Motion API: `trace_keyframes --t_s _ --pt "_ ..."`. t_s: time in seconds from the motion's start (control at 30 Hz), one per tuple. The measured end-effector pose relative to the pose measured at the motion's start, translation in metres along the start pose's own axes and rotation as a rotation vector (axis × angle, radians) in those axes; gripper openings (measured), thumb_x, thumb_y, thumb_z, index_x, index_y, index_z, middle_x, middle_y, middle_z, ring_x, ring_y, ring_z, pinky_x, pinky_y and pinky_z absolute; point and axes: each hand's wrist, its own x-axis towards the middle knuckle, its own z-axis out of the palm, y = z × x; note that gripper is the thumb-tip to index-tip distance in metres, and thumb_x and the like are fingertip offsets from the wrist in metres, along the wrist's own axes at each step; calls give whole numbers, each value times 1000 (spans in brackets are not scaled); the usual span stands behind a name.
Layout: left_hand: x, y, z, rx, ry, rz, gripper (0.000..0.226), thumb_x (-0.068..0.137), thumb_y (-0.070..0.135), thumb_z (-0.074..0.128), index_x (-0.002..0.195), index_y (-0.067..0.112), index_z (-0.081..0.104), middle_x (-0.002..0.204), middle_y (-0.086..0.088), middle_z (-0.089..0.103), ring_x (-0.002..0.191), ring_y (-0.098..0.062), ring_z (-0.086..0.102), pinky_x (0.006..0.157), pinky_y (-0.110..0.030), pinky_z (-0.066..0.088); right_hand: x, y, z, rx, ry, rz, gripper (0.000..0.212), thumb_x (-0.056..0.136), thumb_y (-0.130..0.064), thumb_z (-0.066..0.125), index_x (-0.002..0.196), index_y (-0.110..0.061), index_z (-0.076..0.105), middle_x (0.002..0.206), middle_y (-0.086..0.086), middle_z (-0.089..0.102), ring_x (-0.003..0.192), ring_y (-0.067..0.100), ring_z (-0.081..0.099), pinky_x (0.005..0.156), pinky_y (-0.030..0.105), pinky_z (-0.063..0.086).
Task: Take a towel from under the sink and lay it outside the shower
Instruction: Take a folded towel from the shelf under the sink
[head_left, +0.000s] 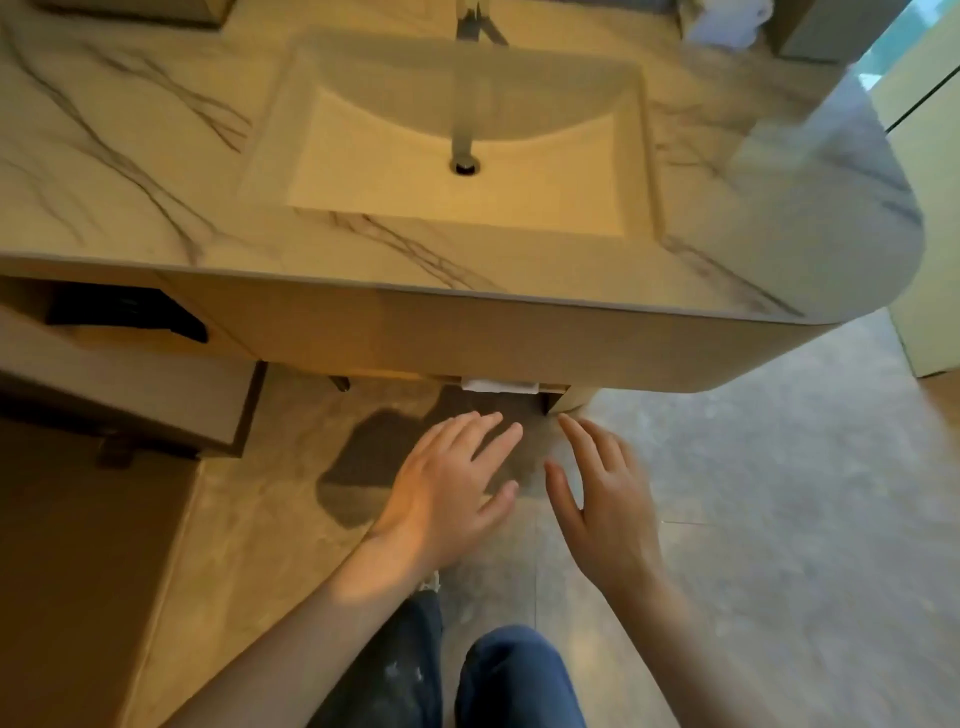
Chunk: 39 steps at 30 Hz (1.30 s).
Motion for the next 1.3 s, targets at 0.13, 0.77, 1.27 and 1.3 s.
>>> trace_keyframes --t_s 0.13,0.77,1.27,1.3 --pt "40 -50 101 89 -47 -48 62 98 52 29 155 31 18 161 3 22 148 -19 17 119 -36 12 24 67 100 -30 -10 -26 52 100 -50 36 142 -21 45 140 3 53 128 18 47 105 30 35" --pt "184 -295 466 147 187 -53 60 93 56 40 148 32 38 149 6 41 135 -15 39 105 -26 32 137 305 467 -71 147 -115 57 95 -58 26 143 -30 40 141 -1 51 126 22 50 98 36 46" --pt "252 -284 408 112 390 8 49 96 47 45 142 31 43 144 5 43 127 -14 43 99 -28 42 207 300 439 60 278 -233 47 99 -47 40 143 -29 43 144 -1 47 130 21 41 102 29 31" --pt "260 -287 409 97 396 -4 49 97 47 45 143 31 43 144 4 43 127 -15 43 99 -29 42 216 303 440 35 266 -221 48 99 -46 41 144 -29 41 144 1 47 129 23 41 102 31 34"
